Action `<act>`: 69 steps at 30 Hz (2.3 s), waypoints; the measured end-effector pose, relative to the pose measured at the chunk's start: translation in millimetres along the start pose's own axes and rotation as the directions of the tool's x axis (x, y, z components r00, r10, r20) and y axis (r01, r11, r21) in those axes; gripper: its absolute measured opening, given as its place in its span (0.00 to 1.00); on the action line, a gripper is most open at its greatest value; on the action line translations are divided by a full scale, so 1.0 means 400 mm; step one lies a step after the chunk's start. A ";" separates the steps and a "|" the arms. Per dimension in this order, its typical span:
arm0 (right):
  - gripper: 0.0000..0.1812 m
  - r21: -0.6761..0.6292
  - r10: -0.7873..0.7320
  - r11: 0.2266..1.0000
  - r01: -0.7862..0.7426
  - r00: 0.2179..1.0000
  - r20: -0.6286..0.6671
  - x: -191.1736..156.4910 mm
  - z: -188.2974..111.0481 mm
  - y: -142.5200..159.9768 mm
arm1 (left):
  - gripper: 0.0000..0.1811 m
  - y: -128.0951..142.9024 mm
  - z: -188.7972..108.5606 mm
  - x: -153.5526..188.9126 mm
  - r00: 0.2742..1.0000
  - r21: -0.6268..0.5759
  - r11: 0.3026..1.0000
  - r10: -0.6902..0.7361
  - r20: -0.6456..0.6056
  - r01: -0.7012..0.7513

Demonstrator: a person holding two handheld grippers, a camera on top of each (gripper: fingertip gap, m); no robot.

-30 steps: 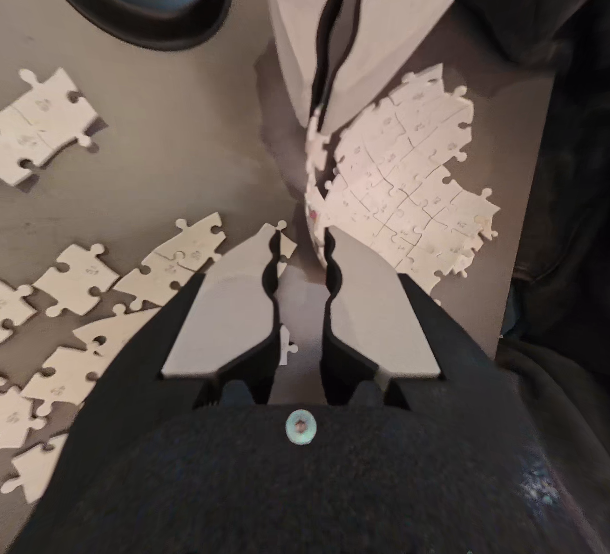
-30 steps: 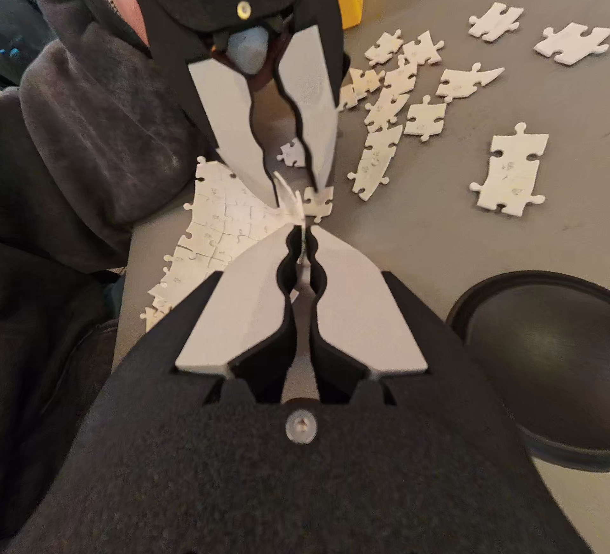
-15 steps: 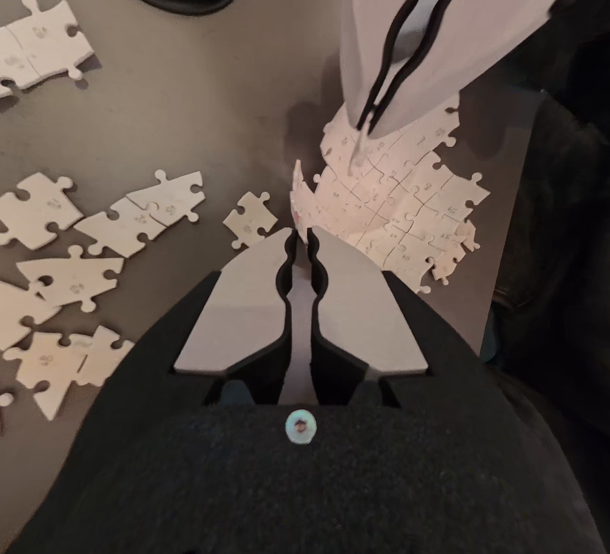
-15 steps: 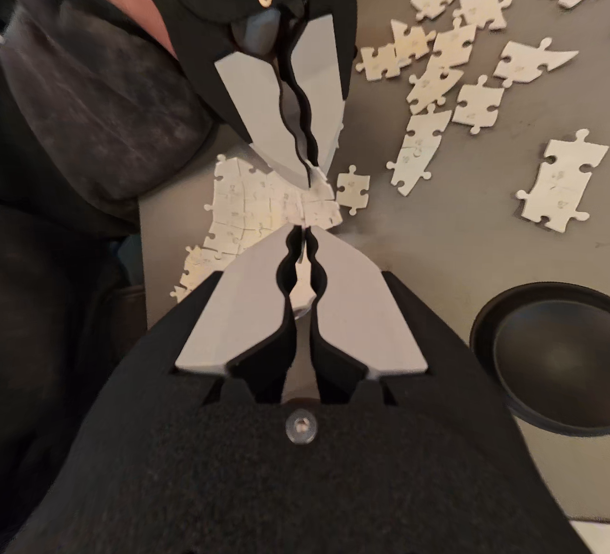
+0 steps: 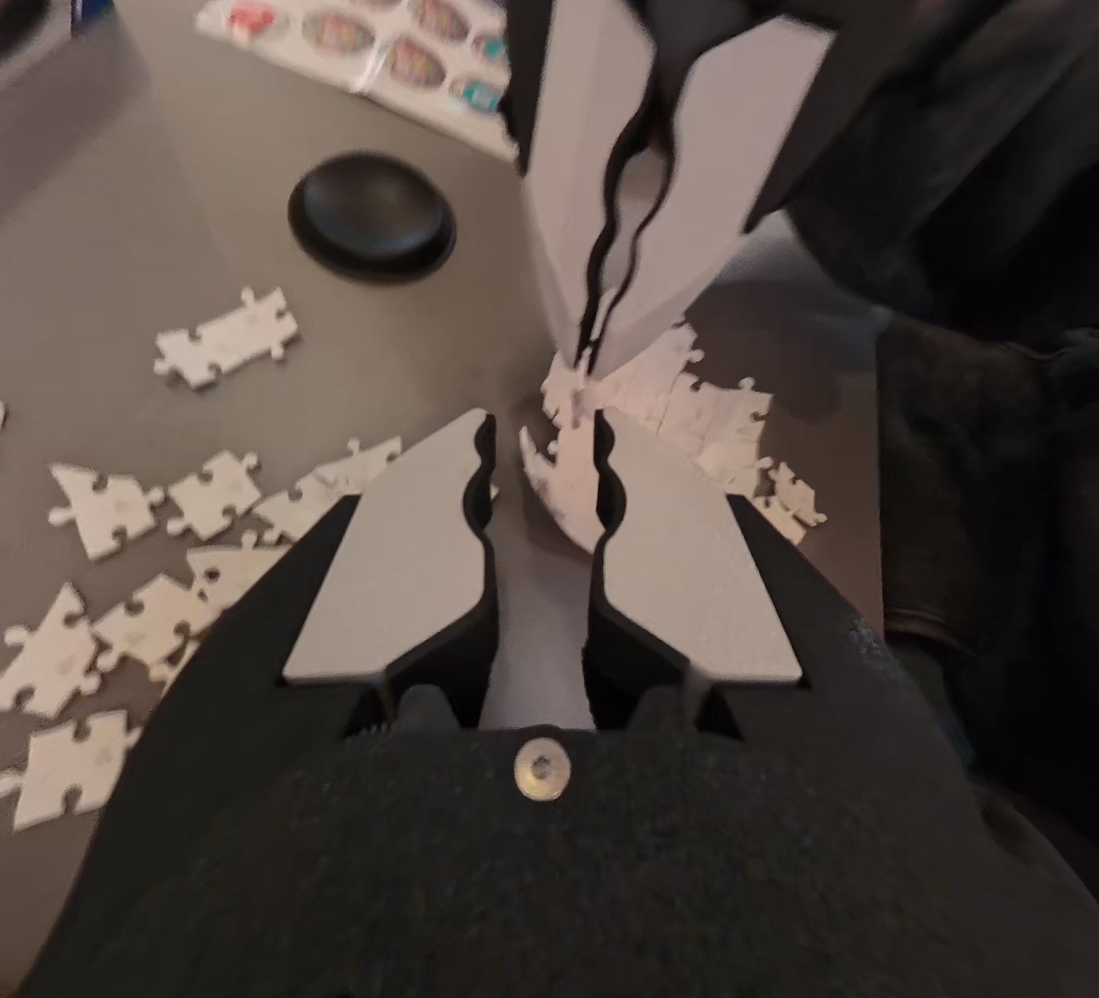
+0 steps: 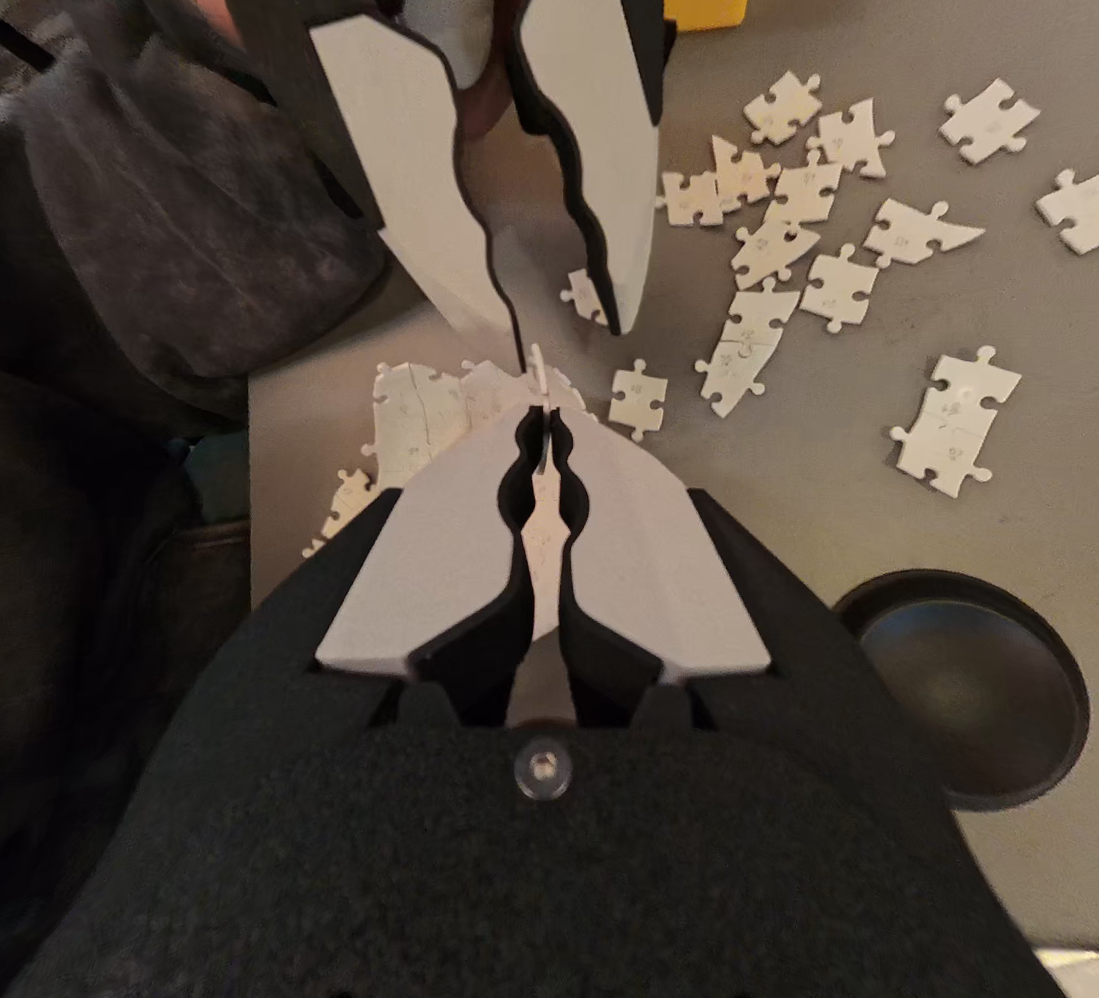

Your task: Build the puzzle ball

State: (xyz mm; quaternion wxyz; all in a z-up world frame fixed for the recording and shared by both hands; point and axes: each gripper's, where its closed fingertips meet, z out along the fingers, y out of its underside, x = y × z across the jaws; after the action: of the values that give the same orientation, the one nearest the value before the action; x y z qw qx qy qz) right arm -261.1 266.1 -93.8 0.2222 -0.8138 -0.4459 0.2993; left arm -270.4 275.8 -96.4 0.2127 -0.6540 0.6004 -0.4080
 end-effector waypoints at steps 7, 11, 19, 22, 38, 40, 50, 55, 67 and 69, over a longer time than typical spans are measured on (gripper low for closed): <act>0.01 0.108 0.029 0.994 -0.035 0.998 0.062 -0.014 -0.005 -0.027 | 0.10 -0.017 -0.005 0.044 0.993 0.067 0.994 0.087 -0.079 -0.082; 0.01 0.162 0.033 0.985 -0.052 0.993 0.113 -0.020 -0.003 -0.028 | 0.05 -0.010 0.008 0.039 0.993 0.066 0.996 0.073 -0.098 -0.067; 0.05 0.128 -0.073 0.990 0.062 0.994 0.084 -0.011 0.002 0.002 | 0.01 0.020 0.029 0.026 0.995 -0.011 0.998 0.057 -0.084 -0.059; 0.05 0.088 -0.245 0.966 0.243 0.969 0.016 -0.015 -0.012 -0.022 | 0.01 0.024 0.034 0.023 0.995 -0.023 0.999 0.040 -0.088 -0.042; 0.01 -0.008 -0.369 0.929 0.371 0.926 0.079 0.021 0.010 -0.022 | 0.18 0.061 0.023 0.015 0.996 -0.069 0.998 -0.015 -0.091 0.008; 0.01 0.025 -0.347 0.938 0.347 0.931 0.114 0.022 0.007 -0.026 | 0.21 0.098 0.019 0.021 0.991 -0.138 0.989 -0.064 -0.122 0.047; 0.01 0.081 -0.445 0.893 0.443 0.840 0.312 -0.013 0.064 0.002 | 0.09 0.146 0.047 0.020 0.974 -0.228 0.970 -0.131 -0.187 0.087; 0.01 0.105 -0.504 0.860 0.500 0.796 0.336 -0.023 0.084 -0.003 | 0.07 0.118 0.021 0.008 0.964 -0.140 0.983 -0.151 -0.219 0.122; 0.01 0.133 -0.600 0.772 0.622 0.643 0.477 -0.059 0.101 0.008 | 0.10 0.097 -0.012 -0.064 0.943 -0.027 0.962 -0.272 -0.190 0.272; 0.01 0.136 -0.619 0.752 0.645 0.618 0.485 -0.066 0.103 0.009 | 0.10 0.081 -0.025 -0.092 0.932 0.031 0.946 -0.314 -0.181 0.324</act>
State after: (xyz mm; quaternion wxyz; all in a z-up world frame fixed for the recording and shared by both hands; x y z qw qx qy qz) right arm -298.5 245.5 -118.3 0.1684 -0.5030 -0.7522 0.3909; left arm -296.2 306.9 -125.8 0.1100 -0.6980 0.4901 -0.5104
